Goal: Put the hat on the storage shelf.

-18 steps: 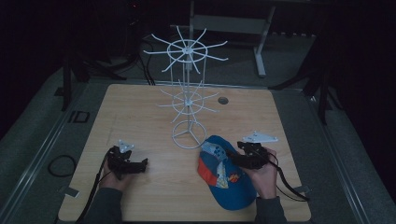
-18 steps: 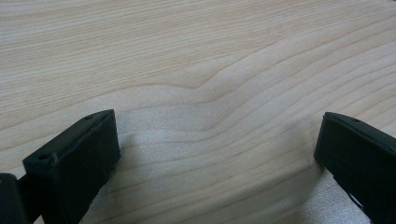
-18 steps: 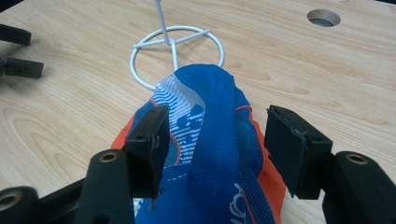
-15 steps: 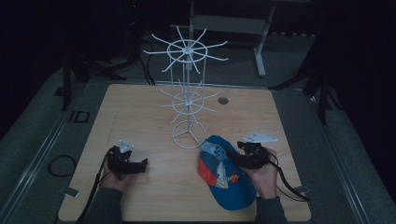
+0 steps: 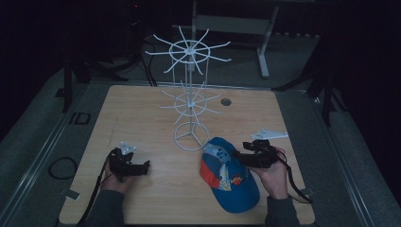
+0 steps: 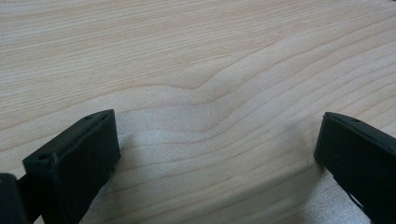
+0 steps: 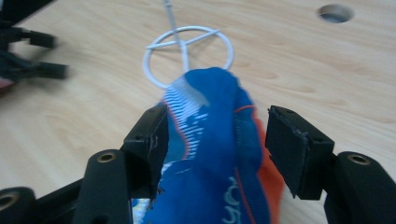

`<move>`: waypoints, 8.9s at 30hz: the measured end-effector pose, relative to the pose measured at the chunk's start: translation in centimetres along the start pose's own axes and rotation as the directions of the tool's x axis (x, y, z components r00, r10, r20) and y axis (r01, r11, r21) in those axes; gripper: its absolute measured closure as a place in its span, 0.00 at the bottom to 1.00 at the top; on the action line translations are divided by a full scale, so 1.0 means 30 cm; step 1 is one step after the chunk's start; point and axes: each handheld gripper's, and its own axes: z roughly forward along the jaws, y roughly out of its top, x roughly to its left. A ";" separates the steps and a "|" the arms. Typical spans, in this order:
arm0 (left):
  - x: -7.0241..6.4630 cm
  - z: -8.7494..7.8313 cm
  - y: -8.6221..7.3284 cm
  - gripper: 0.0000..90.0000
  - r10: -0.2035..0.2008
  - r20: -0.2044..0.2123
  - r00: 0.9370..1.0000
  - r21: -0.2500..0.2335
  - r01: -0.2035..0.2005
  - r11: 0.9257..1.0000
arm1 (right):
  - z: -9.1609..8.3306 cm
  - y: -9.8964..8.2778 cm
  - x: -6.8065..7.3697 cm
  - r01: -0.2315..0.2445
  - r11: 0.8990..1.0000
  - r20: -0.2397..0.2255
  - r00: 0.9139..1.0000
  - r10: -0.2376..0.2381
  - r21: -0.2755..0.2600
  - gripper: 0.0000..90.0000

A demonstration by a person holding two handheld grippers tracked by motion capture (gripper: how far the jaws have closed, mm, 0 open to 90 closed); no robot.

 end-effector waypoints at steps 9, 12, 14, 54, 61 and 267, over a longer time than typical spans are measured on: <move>0.000 0.000 0.000 0.00 0.000 0.000 1.000 0.000 0.000 1.000 | 0.037 0.020 -0.012 0.020 0.996 0.003 1.000 -0.020 0.090 0.44; 0.000 0.000 0.000 0.00 0.000 0.000 1.000 0.000 0.000 1.000 | 0.056 0.029 -0.011 0.029 0.994 0.003 1.000 -0.030 0.108 0.44; 0.000 0.000 0.000 0.00 -0.001 0.001 1.000 0.000 0.001 1.000 | 0.067 0.037 -0.012 0.029 0.993 -0.010 1.000 -0.028 0.115 0.44; 0.000 -0.001 0.000 0.00 0.000 0.001 1.000 0.002 0.000 1.000 | 0.290 0.072 -0.061 -0.006 0.926 -0.054 0.998 0.029 0.378 0.56; 0.000 -0.001 0.000 0.00 0.000 0.001 1.000 0.003 0.000 1.000 | 0.333 0.068 -0.067 -0.014 0.894 -0.052 0.998 0.042 0.448 0.69; 0.000 -0.001 0.001 0.00 -0.001 0.001 1.000 0.002 0.001 1.000 | -0.362 0.345 -0.067 0.061 0.922 -0.209 0.966 -0.150 -0.384 0.97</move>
